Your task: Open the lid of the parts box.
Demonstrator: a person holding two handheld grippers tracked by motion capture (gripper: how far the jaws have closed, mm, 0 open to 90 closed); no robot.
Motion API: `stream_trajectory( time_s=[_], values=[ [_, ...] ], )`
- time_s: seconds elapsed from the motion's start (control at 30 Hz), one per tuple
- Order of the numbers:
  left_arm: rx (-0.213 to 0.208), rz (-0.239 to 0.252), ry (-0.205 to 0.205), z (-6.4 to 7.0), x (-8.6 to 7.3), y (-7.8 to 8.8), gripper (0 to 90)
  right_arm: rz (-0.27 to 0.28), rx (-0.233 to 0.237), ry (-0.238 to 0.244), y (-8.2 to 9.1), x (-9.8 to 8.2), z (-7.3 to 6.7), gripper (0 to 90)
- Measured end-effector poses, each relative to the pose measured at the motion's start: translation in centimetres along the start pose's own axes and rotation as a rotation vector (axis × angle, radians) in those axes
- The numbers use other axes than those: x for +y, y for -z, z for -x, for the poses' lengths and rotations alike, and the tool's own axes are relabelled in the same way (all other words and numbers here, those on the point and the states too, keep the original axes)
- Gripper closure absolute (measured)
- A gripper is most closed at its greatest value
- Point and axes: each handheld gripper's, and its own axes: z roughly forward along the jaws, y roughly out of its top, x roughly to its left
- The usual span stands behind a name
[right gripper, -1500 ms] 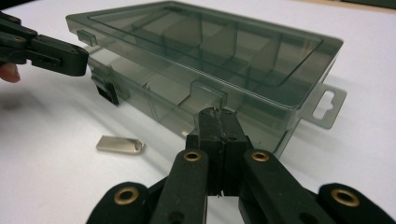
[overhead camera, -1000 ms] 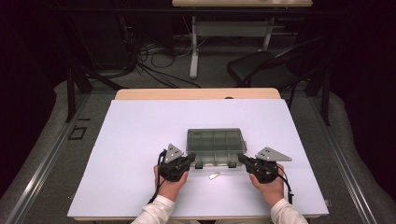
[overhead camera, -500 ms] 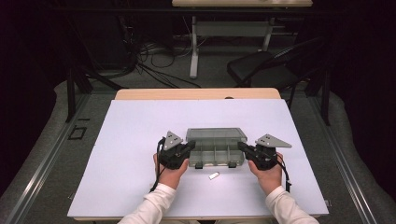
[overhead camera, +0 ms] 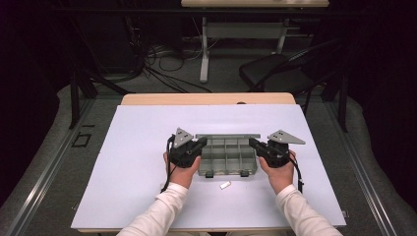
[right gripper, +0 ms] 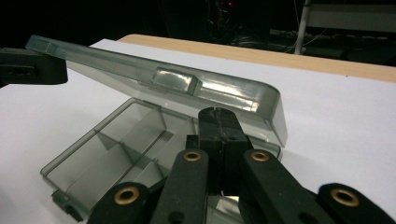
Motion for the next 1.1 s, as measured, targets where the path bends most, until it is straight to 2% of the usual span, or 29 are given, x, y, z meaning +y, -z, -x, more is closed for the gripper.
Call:
stream_trajectory(
  time_s=[0.23, 0.47, 0.77, 1.0, 1.1],
  values=[
    [0.019, 0.015, -0.013, -0.2, 0.6, -0.5, 90.0, 0.027, -0.017, -0.009, -0.5, 1.0, 0.5, 90.0],
    [0.029, 0.034, 0.001, -0.6, 0.9, -0.8, 90.0, 0.046, -0.017, -0.016, -0.9, 1.4, 0.9, 90.0],
    [0.034, 0.062, -0.002, -0.3, 1.3, -1.2, 90.0, 0.064, -0.028, -0.017, -1.3, 1.8, 1.2, 90.0],
    [0.036, 0.059, -0.02, -0.2, 1.5, -1.6, 90.0, 0.073, -0.029, -0.02, -1.4, 2.0, 1.1, 90.0],
    [0.04, 0.059, -0.013, -0.3, 1.5, -1.7, 90.0, 0.072, -0.032, -0.003, -1.4, 1.9, 1.2, 90.0]
  ],
)
